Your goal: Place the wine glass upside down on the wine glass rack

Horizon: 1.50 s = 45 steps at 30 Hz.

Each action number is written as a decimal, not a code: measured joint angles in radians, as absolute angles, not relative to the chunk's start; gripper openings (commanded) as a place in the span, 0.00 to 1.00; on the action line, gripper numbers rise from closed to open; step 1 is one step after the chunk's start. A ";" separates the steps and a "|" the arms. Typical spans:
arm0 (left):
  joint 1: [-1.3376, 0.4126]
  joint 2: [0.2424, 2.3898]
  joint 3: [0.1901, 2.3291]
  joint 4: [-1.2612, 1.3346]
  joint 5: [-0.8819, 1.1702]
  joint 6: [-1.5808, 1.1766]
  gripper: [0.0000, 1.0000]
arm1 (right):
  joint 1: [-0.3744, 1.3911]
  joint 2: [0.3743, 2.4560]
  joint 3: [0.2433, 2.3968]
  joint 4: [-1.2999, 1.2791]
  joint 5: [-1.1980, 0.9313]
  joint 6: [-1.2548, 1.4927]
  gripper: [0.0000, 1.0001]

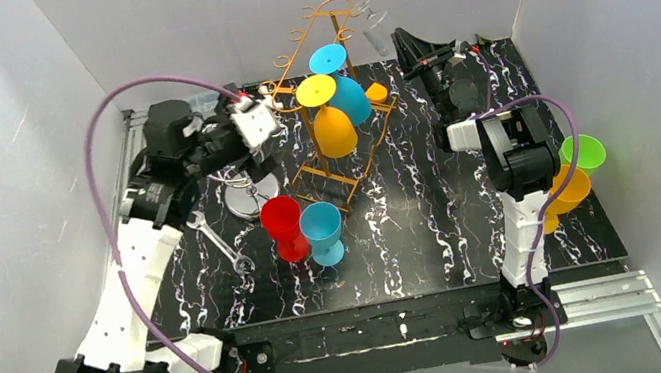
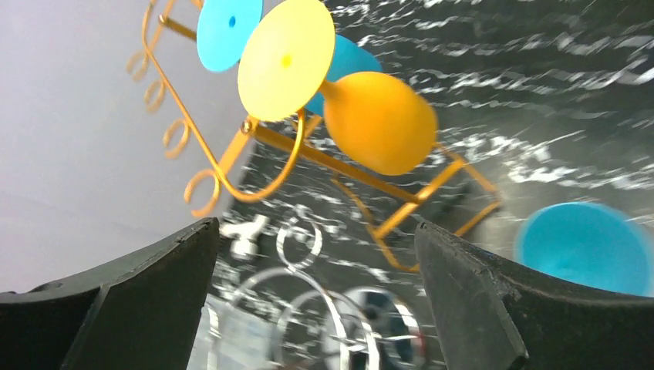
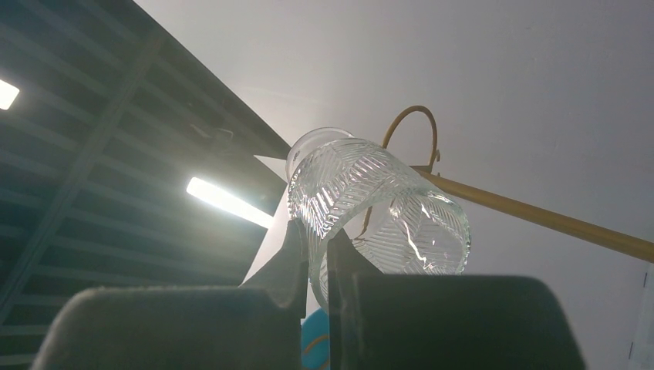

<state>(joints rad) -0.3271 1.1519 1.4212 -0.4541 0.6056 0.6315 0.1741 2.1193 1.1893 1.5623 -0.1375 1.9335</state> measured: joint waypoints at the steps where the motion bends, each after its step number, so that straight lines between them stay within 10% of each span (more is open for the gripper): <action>1: -0.357 1.168 1.409 -0.427 0.580 0.715 0.98 | 0.174 2.119 1.190 1.562 -0.138 1.934 0.01; 8: -0.436 1.209 1.266 -0.183 0.462 1.094 0.83 | 0.174 2.122 1.199 1.562 -0.138 1.936 0.01; 15: -0.456 1.254 1.222 -0.062 0.403 1.222 0.34 | 0.174 2.134 1.218 1.562 -0.146 1.942 0.01; 23: -0.489 1.288 1.221 -0.004 0.359 1.247 0.00 | 0.175 2.155 1.245 1.562 -0.152 1.959 0.01; 45: -0.498 1.200 1.118 -0.013 0.430 1.483 0.00 | 0.232 2.260 1.374 1.561 -0.191 1.967 0.01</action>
